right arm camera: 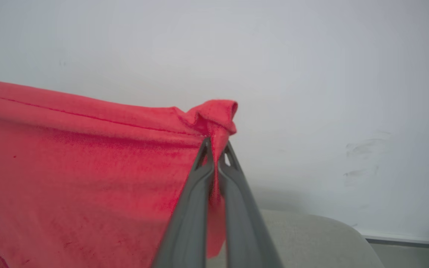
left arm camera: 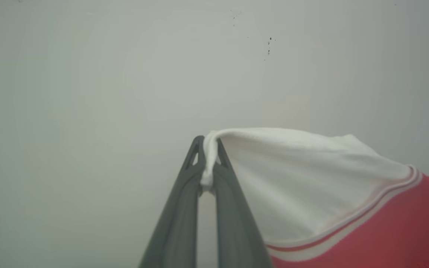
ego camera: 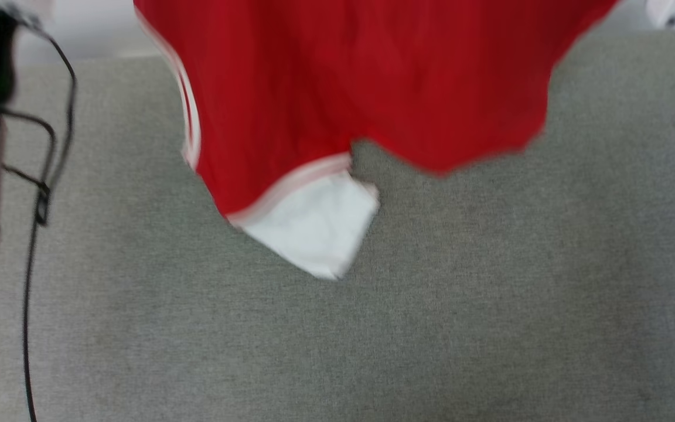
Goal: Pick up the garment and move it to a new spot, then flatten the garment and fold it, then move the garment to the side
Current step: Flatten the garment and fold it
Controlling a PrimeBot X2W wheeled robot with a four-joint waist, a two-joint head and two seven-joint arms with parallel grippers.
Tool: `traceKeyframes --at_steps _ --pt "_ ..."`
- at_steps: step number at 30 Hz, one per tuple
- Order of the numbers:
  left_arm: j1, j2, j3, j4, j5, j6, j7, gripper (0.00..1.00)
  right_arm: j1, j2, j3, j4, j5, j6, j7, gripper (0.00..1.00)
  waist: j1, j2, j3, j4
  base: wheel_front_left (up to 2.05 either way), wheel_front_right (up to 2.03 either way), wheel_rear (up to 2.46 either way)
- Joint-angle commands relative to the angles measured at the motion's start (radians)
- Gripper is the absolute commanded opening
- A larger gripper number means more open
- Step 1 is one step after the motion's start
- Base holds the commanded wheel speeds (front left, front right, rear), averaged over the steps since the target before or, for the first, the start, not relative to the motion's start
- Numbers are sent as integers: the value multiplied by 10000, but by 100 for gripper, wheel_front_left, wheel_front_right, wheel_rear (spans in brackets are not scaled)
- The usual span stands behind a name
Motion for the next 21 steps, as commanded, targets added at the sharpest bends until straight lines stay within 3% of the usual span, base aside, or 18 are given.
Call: traceKeyframes --at_steps 1,12,21 --pt "-222 111 97 104 -18 -12 -80 0 -188 -3 -75 26 -48 -17 -72 0 -1 0 327 -61 0 0 0" --pt "-4097 981 477 849 214 -444 -228 0 -3495 103 -522 -223 -582 -20 -322 0 -1 0 2681 -272 0 0 0" --pt "-5415 1282 314 1384 316 -788 -257 0 -4869 149 -535 -148 -889 -20 -126 0 -1 0 4362 -143 0 0 0"
